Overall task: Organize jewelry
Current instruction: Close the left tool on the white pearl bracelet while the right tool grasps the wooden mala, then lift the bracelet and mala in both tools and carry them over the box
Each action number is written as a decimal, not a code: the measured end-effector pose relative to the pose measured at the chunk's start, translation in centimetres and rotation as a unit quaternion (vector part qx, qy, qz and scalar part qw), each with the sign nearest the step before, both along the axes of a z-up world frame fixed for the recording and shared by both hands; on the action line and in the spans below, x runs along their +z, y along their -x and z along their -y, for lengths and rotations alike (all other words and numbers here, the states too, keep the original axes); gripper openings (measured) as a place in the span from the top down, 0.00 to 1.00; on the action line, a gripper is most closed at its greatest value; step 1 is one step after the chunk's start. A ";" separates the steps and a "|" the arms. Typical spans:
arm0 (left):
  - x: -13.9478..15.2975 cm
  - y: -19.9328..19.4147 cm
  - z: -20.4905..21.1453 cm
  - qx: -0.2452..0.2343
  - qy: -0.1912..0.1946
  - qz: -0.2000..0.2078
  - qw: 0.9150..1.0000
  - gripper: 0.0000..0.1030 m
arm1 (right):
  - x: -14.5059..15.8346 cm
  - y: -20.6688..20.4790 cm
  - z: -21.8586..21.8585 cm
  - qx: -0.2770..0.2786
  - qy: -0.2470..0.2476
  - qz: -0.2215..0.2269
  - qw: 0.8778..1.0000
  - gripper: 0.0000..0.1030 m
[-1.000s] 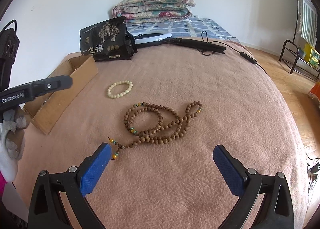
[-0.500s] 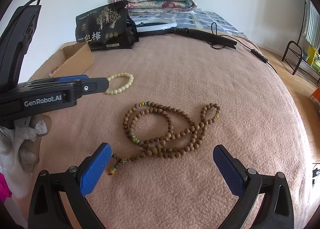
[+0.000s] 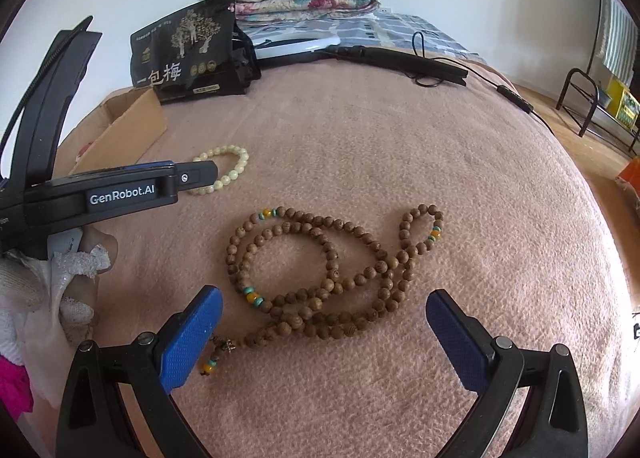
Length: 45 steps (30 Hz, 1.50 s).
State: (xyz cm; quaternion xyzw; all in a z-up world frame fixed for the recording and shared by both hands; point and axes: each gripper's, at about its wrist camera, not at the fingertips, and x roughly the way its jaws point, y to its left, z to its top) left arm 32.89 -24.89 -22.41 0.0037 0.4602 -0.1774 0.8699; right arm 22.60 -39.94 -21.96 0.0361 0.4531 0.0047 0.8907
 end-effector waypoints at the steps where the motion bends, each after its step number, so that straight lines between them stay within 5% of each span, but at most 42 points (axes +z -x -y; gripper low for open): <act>1: -0.1 -0.2 0.0 0.003 0.002 0.000 1.000 0.45 | -0.1 -0.1 0.0 0.000 -0.001 -0.002 1.000 0.00; 10: -0.8 -1.2 0.5 0.004 -0.016 0.004 1.000 0.62 | -0.9 -1.7 -1.8 0.017 0.025 -0.013 0.999 0.00; 15: -1.0 -1.2 0.8 0.000 -0.022 0.011 1.000 0.91 | -1.7 -2.6 -1.9 0.014 0.029 -0.028 0.999 0.00; 21: -0.9 -1.0 0.7 -0.009 -0.011 0.010 1.000 0.95 | -1.8 -2.7 -1.8 0.018 0.023 -0.028 0.999 0.02; 26: -0.2 -0.4 0.5 -0.017 0.003 0.010 1.000 0.95 | -1.6 -2.4 -1.7 0.013 0.024 -0.015 1.000 0.20; 34: 1.7 1.4 0.3 -0.032 0.034 0.020 0.999 0.95 | -0.9 -2.0 -1.0 0.023 0.026 -0.001 0.999 0.75; 45: 4.2 4.2 -1.0 -0.042 0.052 0.042 0.997 0.95 | 0.4 -0.6 0.3 0.019 -0.011 0.014 1.000 0.89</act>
